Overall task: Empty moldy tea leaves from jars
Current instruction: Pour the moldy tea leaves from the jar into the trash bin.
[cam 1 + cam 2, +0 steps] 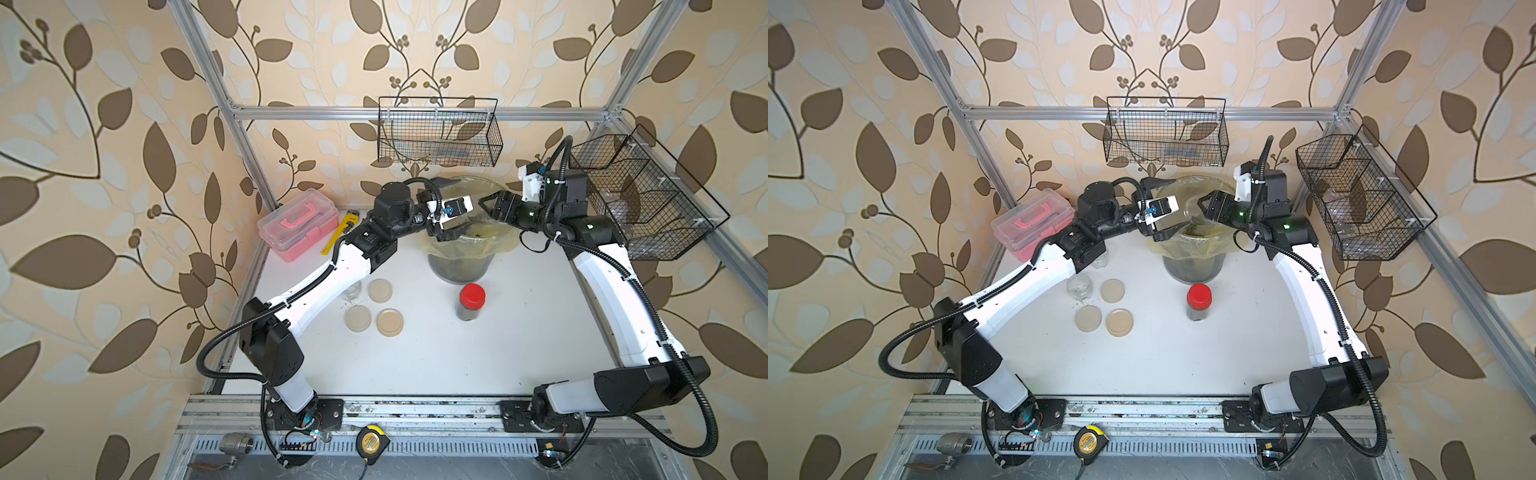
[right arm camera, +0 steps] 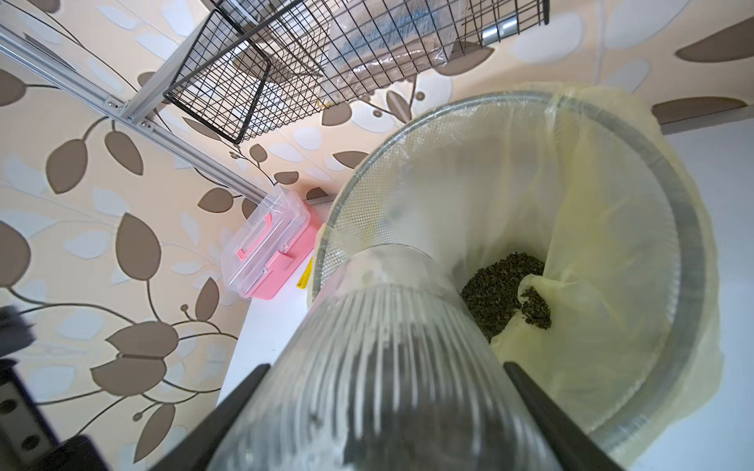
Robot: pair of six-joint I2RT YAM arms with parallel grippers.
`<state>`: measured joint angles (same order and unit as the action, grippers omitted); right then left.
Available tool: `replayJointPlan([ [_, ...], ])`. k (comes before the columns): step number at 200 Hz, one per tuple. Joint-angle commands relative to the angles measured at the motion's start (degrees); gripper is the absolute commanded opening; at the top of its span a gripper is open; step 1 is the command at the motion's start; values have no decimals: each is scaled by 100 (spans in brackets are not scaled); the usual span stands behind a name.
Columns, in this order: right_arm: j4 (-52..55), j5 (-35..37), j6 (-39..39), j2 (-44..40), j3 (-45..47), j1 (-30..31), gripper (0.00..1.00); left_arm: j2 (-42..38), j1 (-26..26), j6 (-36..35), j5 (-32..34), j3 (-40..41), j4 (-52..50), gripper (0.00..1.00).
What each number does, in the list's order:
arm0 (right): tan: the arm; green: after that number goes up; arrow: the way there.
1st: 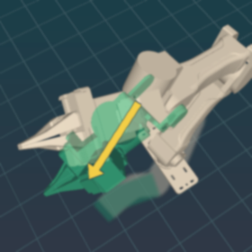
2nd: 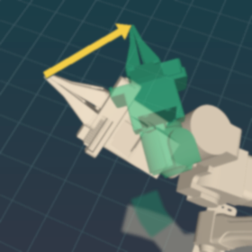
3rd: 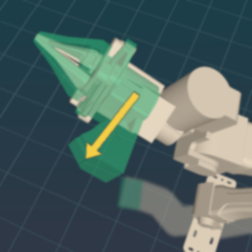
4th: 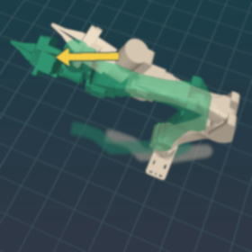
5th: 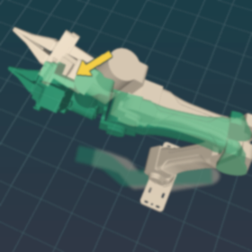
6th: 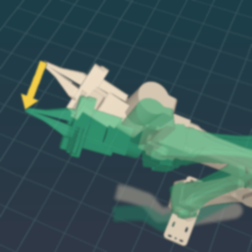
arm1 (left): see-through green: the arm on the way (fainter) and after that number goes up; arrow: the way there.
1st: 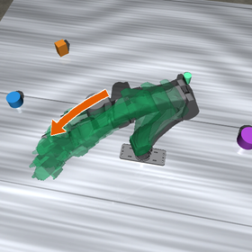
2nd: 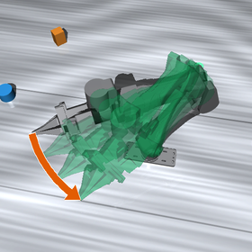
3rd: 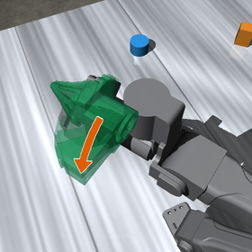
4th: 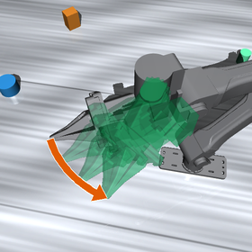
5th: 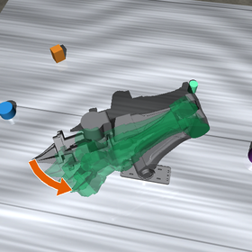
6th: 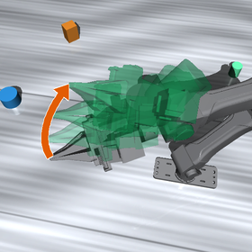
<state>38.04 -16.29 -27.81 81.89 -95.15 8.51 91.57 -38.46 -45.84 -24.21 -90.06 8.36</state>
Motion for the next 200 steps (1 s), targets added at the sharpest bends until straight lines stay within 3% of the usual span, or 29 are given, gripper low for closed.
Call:
replayJointPlan([
  [1,-604,-35,6,-113,-162,-25,3,-692,-57,179,302,414,185,99],
  [36,-640,55,124,-161,-128,-18,3,-1723,-109,473,510,1421,6,99],
  [46,-583,108,174,-134,-126,-17,3,-1818,-609,-649,1305,1648,-86,99],
  [58,-394,215,265,-36,-194,-6,3,-1788,-963,-1274,1456,1681,-411,99],
  [87,561,1010,773,376,-664,213,3,-1612,-1170,-899,1178,1637,-849,99],
  [106,789,1396,959,541,-803,306,2,-1636,-1164,-662,1417,1748,-926,99],
  [200,694,1613,913,547,-1288,511,3,-2298,-1097,-159,1576,2782,-480,99],
])
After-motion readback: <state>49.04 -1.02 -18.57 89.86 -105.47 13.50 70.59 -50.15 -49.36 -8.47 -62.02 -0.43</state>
